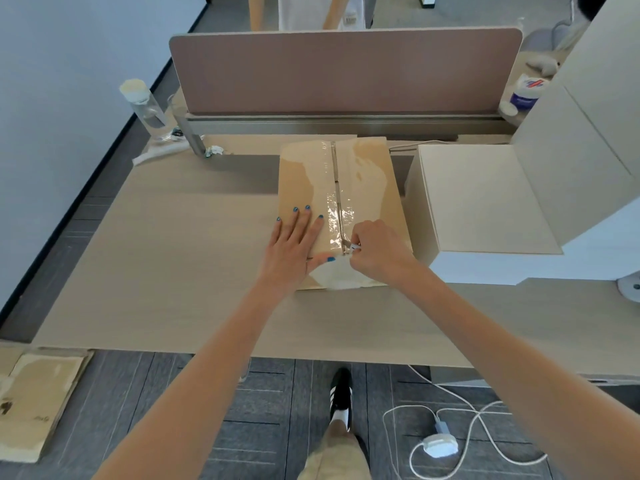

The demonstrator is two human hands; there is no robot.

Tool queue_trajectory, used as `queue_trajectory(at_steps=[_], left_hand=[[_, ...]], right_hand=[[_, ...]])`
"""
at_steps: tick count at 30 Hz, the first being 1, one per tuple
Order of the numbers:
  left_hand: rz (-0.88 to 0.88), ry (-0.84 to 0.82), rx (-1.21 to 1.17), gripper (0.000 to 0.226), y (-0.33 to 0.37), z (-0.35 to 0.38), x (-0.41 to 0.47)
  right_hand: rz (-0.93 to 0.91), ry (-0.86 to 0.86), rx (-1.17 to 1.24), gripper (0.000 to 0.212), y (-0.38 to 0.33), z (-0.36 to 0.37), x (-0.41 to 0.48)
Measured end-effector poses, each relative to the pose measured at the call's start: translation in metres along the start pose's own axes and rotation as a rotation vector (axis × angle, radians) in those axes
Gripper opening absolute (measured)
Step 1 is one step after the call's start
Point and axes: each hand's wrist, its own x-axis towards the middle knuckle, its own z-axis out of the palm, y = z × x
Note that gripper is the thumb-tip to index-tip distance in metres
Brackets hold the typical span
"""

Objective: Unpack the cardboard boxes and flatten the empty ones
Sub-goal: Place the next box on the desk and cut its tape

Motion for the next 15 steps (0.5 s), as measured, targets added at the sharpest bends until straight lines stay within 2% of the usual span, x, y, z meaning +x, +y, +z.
queue_trajectory(at_steps=[9, 12, 15], left_hand=[[0.001, -0.079, -0.018, 0.098, -0.009, -0.005, 0.011], [0.004, -0.146, -0.048, 0.106, -0.01, -0.012, 0.01], [0.022, -0.078, -0.093, 0.091, -0.005, -0.013, 0.002]], right_hand=[[-0.02, 0.023, -0.019, 0.021, 0.006, 0.012, -0.006], [-0.084, 0.098, 0.003, 0.016, 0.019, 0.019, -0.014], [-0.189, 0.235, 0.045, 0.008, 0.04, 0.035, -0.03]])
